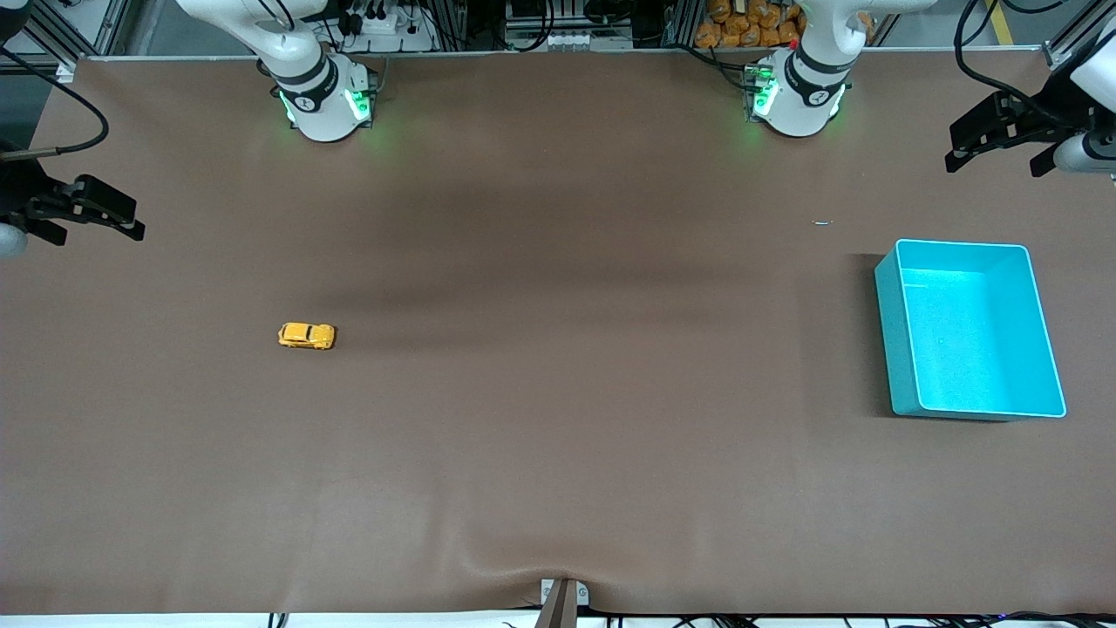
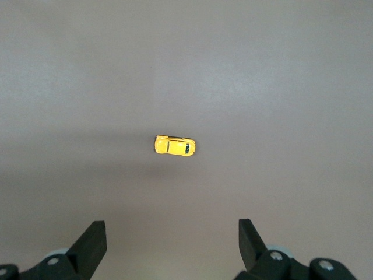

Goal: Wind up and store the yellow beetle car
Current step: 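Reach the right gripper down over the yellow beetle car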

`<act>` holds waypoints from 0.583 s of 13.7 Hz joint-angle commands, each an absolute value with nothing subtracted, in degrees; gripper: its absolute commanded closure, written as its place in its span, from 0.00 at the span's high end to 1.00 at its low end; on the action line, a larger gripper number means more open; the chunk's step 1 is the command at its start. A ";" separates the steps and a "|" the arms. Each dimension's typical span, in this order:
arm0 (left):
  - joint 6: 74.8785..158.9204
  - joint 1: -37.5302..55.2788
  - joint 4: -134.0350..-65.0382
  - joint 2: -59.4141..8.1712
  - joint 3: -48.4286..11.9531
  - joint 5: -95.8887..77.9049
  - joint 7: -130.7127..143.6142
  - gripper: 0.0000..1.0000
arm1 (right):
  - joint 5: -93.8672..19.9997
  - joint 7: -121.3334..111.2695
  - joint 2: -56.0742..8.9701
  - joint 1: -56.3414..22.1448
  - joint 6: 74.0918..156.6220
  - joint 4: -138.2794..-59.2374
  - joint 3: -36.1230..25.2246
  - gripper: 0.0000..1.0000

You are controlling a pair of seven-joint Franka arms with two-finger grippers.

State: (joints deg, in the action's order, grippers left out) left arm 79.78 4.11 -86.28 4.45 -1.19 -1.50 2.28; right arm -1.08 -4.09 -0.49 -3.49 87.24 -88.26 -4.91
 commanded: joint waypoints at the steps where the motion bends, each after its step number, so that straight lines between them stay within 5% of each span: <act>1: 81.03 4.31 -86.66 4.75 -1.23 -0.35 2.12 1.00 | -0.35 -3.78 -0.35 -4.31 87.63 -88.42 -5.45 1.00; 8: 81.47 4.13 -87.10 4.66 -1.23 -0.35 1.85 1.00 | -0.61 -7.54 -1.15 -4.31 92.69 -92.26 -5.36 1.00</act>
State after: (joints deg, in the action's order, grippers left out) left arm 80.90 4.09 -86.74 4.41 -1.18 -1.50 2.25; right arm -1.08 -5.36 -1.02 -3.57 88.95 -89.17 -4.90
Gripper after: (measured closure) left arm 0.000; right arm 0.000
